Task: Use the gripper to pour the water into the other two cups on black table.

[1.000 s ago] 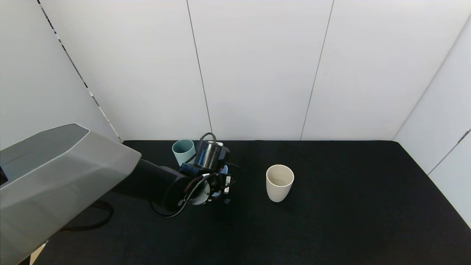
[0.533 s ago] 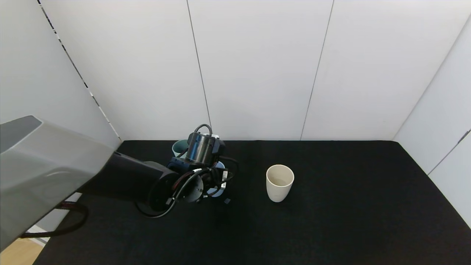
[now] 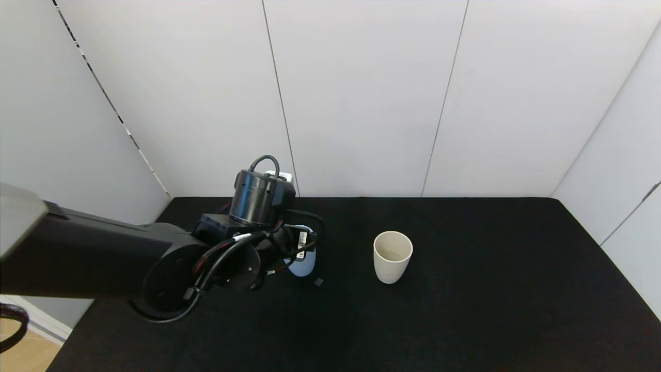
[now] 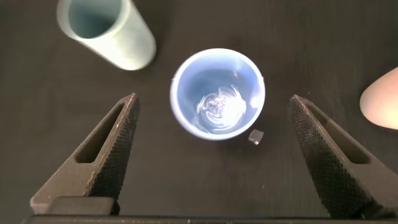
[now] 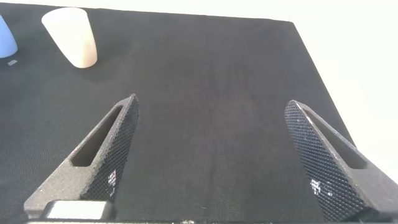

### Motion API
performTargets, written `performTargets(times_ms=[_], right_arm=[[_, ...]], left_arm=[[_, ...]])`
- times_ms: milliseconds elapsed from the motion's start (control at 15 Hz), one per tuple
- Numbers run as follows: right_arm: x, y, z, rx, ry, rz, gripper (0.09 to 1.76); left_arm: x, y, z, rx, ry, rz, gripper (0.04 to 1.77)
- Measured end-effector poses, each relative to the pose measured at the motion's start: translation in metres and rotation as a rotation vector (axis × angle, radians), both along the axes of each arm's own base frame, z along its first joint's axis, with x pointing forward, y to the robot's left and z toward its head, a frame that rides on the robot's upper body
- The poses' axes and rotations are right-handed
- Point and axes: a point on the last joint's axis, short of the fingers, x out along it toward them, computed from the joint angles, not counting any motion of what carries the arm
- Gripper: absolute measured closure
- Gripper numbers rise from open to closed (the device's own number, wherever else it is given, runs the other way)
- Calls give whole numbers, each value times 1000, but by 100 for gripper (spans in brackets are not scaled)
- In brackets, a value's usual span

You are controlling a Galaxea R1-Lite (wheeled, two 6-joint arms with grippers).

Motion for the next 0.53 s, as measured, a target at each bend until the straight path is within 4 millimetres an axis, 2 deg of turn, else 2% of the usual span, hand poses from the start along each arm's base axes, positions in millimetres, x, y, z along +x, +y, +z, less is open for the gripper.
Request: performTargets(times_ms=[533], right_arm=[[0, 0, 0, 0, 0, -1, 14]], left_arm=[[-64, 42, 41, 30, -120, 86, 11]])
